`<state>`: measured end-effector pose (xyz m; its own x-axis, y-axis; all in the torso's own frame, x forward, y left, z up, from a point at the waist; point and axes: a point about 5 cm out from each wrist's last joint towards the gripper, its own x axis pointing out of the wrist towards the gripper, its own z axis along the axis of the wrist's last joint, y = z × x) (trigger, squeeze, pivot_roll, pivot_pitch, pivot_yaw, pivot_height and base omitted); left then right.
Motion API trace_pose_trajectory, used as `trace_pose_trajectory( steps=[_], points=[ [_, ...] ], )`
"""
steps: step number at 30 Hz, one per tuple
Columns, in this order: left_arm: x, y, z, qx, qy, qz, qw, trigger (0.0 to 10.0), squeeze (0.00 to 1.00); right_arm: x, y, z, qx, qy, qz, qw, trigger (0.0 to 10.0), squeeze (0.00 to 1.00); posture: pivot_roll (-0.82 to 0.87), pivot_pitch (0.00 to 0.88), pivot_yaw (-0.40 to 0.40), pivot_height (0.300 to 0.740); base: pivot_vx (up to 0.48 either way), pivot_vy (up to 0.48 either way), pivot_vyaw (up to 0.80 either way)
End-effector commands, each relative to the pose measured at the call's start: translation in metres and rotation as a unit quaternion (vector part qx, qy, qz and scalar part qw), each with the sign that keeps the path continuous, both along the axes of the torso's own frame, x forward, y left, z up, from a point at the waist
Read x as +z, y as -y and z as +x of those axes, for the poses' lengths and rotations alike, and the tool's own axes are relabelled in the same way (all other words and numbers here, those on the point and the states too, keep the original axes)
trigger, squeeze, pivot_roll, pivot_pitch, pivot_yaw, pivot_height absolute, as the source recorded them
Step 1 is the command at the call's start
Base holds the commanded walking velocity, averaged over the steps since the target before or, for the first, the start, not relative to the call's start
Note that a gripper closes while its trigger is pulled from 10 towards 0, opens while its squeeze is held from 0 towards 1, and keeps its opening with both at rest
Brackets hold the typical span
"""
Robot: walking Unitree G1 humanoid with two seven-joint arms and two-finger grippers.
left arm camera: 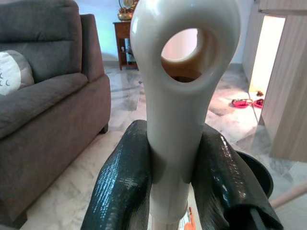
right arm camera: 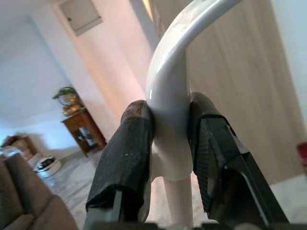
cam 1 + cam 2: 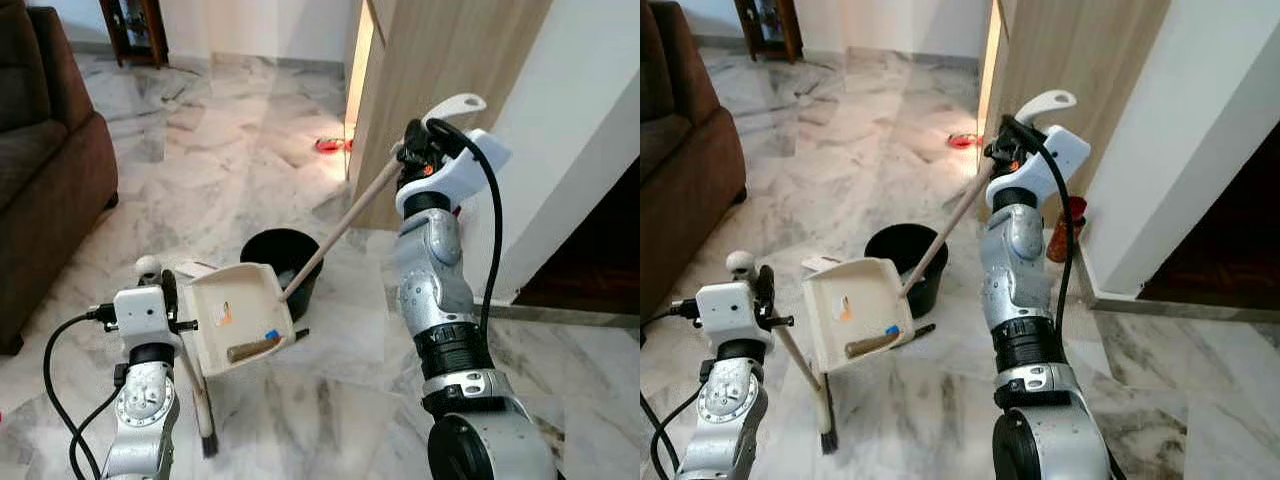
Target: Sweep floor
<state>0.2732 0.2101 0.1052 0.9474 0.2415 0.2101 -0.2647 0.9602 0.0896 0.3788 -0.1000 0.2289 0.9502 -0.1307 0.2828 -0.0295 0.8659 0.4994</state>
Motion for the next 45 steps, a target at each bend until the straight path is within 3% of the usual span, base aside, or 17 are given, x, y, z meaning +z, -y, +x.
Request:
trace_pose_trajectory(
  steps=[1, 16, 37, 45],
  points=[
    [0.014, 0.003, 0.001, -0.009, 0.032, 0.018, 0.999, 10.0, 0.00, 0.018, 0.003, 0.000, -0.025, 0.033, 0.008, 0.999, 10.0, 0.00, 0.10, 0.000, -0.068, 0.740, 0.000, 0.000, 0.00],
    [0.014, 0.004, 0.001, -0.011, 0.032, 0.020, 0.999, 10.0, 0.00, 0.015, 0.013, 0.002, -0.060, 0.037, 0.001, 0.997, 10.0, 0.00, 0.11, 0.000, -0.065, 0.740, 0.000, 0.000, 0.00],
    [0.016, 0.005, 0.001, -0.024, 0.037, 0.019, 0.999, 10.0, 0.00, 0.019, 0.009, 0.002, -0.043, 0.062, 0.005, 0.997, 10.0, 0.00, 0.12, 0.000, -0.063, 0.740, 0.000, 0.000, 0.00],
    [0.016, 0.005, 0.000, -0.024, 0.036, 0.020, 0.999, 10.0, 0.00, 0.019, 0.009, 0.003, -0.041, 0.064, 0.005, 0.997, 10.0, 0.00, 0.12, 0.000, -0.065, 0.740, 0.306, 0.000, 0.00]
  ],
)
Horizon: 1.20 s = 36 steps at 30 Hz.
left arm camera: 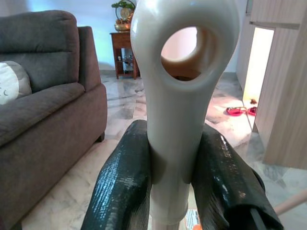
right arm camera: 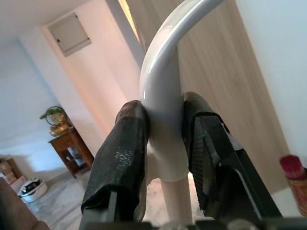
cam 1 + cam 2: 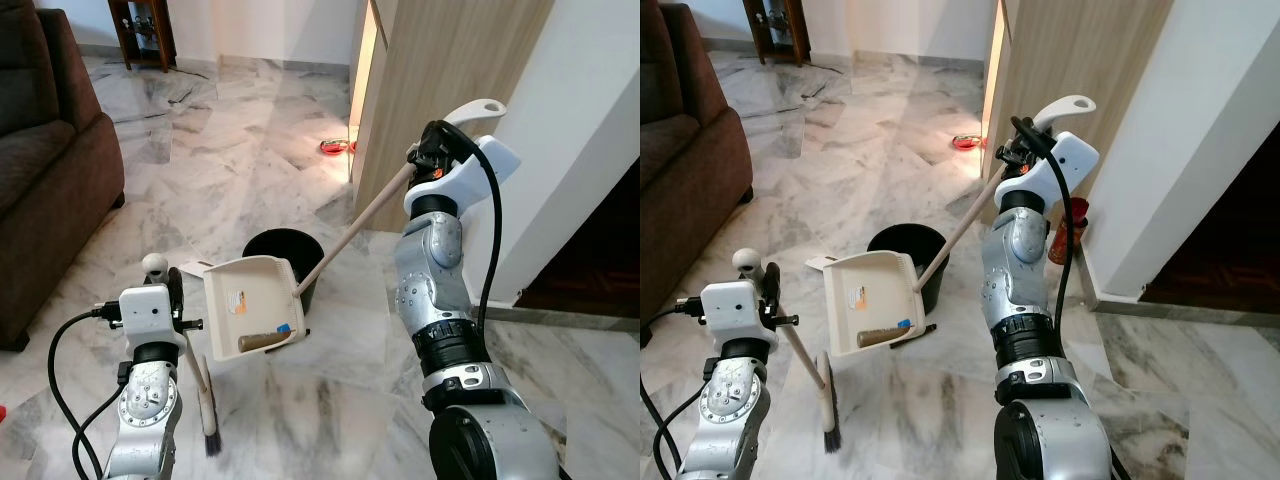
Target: Sweep floor
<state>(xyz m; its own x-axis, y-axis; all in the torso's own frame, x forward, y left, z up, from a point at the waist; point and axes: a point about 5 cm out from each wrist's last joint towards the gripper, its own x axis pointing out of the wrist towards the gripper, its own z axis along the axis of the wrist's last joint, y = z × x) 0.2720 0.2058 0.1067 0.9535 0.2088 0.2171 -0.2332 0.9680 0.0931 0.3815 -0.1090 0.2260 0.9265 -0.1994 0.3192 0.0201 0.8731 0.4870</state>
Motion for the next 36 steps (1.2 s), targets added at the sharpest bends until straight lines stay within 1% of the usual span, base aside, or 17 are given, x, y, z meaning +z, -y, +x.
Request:
trace_pose_trajectory(
  steps=[1, 36],
  points=[
    [0.0146, 0.0010, 0.0010, -0.007, 0.033, 0.017, 0.999, 10.0, 0.00, 0.0222, 0.0003, 0.0007, -0.002, 0.046, 0.010, 0.999, 10.0, 0.00, 0.12, 0.000, -0.065, 0.740, 0.345, 0.000, 0.00],
    [0.0153, 0.0004, 0.0005, -0.007, 0.034, 0.018, 0.999, 10.0, 0.00, 0.0227, 0.0003, 0.0015, -0.002, 0.047, 0.012, 0.999, 10.0, 0.00, 0.12, 0.000, -0.067, 0.740, 0.370, 0.000, 0.00]
  ],
)
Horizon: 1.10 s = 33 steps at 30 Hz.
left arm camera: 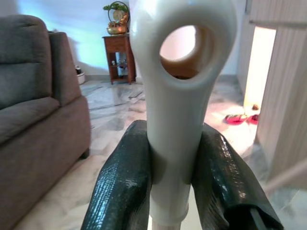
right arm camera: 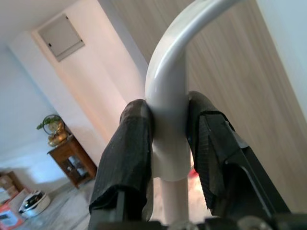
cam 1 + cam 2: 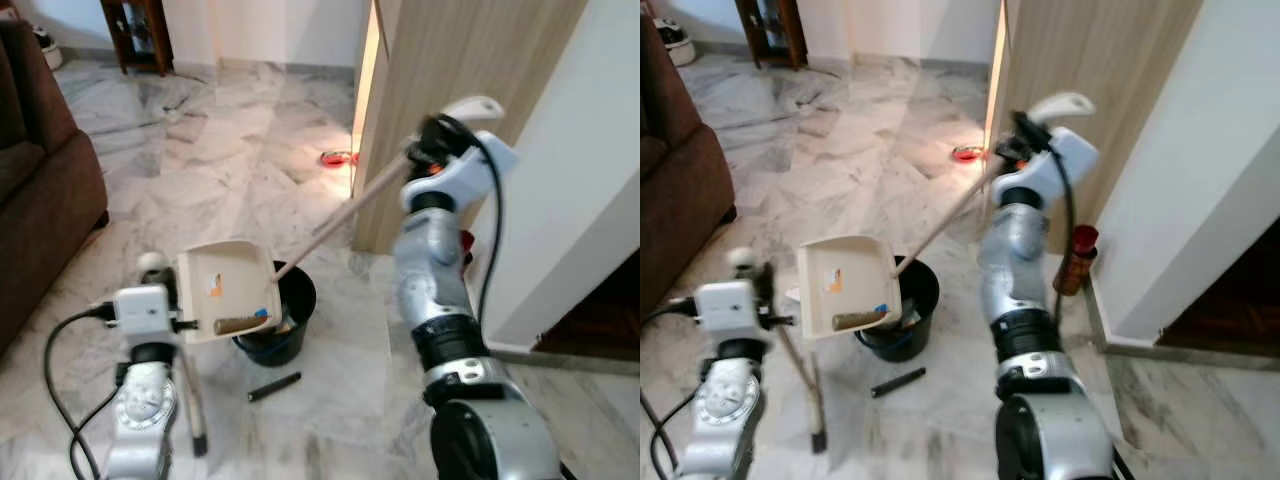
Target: Sweep floor
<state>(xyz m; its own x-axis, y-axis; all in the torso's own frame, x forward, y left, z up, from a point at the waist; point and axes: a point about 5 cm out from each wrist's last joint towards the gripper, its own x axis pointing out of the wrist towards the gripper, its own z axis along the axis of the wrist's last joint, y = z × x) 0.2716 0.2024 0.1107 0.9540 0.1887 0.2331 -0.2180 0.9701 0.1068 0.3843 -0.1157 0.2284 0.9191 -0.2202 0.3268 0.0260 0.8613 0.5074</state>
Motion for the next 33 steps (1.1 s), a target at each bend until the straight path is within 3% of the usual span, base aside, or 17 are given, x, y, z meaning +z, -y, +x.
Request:
trace_pose_trajectory(
  steps=[1, 11, 21, 33],
  points=[
    [0.011, -0.003, 0.001, 0.002, 0.028, 0.010, 1.000, 10.0, 0.00, 0.020, -0.006, -0.001, 0.005, 0.040, 0.000, 0.999, 10.0, 0.00, 0.12, 0.000, -0.067, 0.740, 0.375, 0.000, 0.00],
    [0.013, -0.003, 0.001, 0.002, 0.031, 0.011, 0.999, 10.0, 0.00, 0.021, -0.010, -0.001, 0.010, 0.041, 0.006, 0.999, 10.0, 0.00, 0.13, 0.000, -0.073, 0.740, 0.363, 0.000, 0.00],
    [0.014, -0.003, -0.001, 0.000, 0.037, 0.012, 0.999, 10.0, 0.00, 0.025, -0.017, -0.002, 0.033, 0.049, 0.019, 0.998, 10.0, 0.00, 0.13, 0.000, -0.076, 0.740, 0.000, 0.000, 0.00],
    [0.014, 0.000, -0.001, -0.004, 0.036, 0.010, 0.999, 10.0, 0.00, 0.044, -0.036, -0.013, 0.077, 0.123, -0.031, 0.989, 10.0, 0.00, 0.12, 0.000, -0.078, 0.740, 0.000, 0.000, 0.00]
  ],
)
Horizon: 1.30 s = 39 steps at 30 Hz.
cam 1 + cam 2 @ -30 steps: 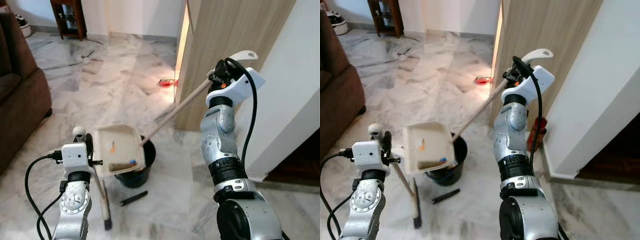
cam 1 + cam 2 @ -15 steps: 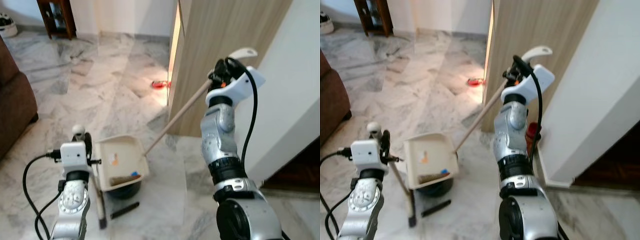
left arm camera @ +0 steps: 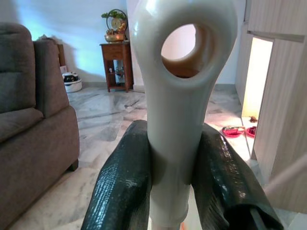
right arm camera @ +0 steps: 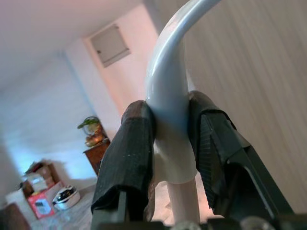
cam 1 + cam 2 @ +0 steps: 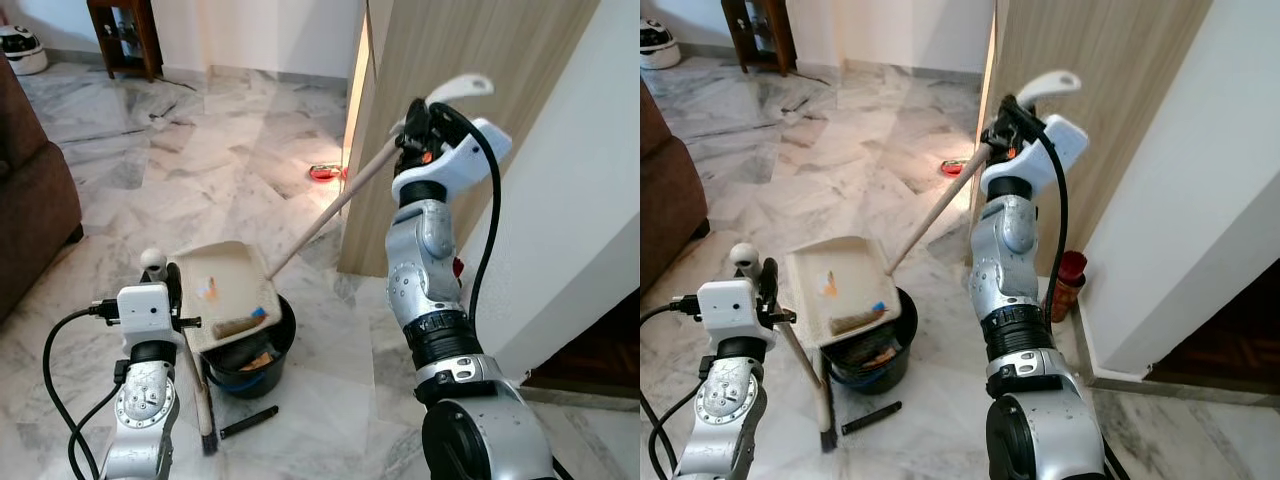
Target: Sweep floor
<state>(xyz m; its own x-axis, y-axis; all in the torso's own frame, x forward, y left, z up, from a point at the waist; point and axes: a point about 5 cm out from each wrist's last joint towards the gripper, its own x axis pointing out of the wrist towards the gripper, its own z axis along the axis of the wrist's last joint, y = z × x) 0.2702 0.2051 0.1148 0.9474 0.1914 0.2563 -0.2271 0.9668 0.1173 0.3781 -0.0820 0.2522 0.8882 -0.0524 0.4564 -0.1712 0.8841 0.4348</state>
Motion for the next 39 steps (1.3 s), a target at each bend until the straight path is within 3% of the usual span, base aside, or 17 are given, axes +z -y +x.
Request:
trace_pose_trajectory(
  steps=[1, 5, 11, 21, 30, 39],
  points=[
    [0.010, 0.003, 0.000, -0.008, 0.025, 0.003, 1.000, 10.0, 0.00, 0.022, -0.004, -0.008, 0.007, 0.063, 0.005, 0.998, 10.0, 0.00, 0.12, 0.000, -0.078, 0.740, 0.000, 0.000, 0.00],
    [0.009, 0.003, 0.000, -0.009, 0.025, 0.003, 1.000, 10.0, 0.00, 0.027, -0.014, -0.016, 0.030, 0.090, -0.004, 0.995, 10.0, 0.00, 0.12, 0.000, -0.081, 0.740, 0.000, 0.000, 0.00],
    [0.009, 0.004, 0.000, -0.010, 0.026, 0.002, 1.000, 10.0, 0.00, 0.025, -0.023, -0.021, 0.059, 0.090, 0.005, 0.994, 10.0, 0.00, 0.12, 0.000, -0.084, 0.740, 0.000, 0.000, 0.00],
    [0.008, 0.004, -0.001, -0.008, 0.025, 0.005, 1.000, 10.0, 0.00, 0.019, -0.023, -0.020, 0.054, 0.064, 0.018, 0.996, 10.0, 0.00, 0.12, 0.000, -0.089, 0.740, 0.000, 0.000, 0.00],
    [0.008, 0.004, -0.001, -0.008, 0.024, 0.004, 1.000, 10.0, 0.00, 0.017, -0.033, -0.021, 0.112, 0.058, 0.035, 0.991, 10.0, 0.00, 0.12, 0.000, -0.090, 0.740, 0.000, 0.000, 0.00],
    [0.007, 0.003, -0.001, -0.005, 0.021, 0.001, 1.000, 10.0, 0.00, 0.017, -0.034, -0.022, 0.121, 0.059, 0.033, 0.990, 10.0, 0.00, 0.12, 0.000, -0.091, 0.740, 0.058, 0.000, 0.00]
  ],
)
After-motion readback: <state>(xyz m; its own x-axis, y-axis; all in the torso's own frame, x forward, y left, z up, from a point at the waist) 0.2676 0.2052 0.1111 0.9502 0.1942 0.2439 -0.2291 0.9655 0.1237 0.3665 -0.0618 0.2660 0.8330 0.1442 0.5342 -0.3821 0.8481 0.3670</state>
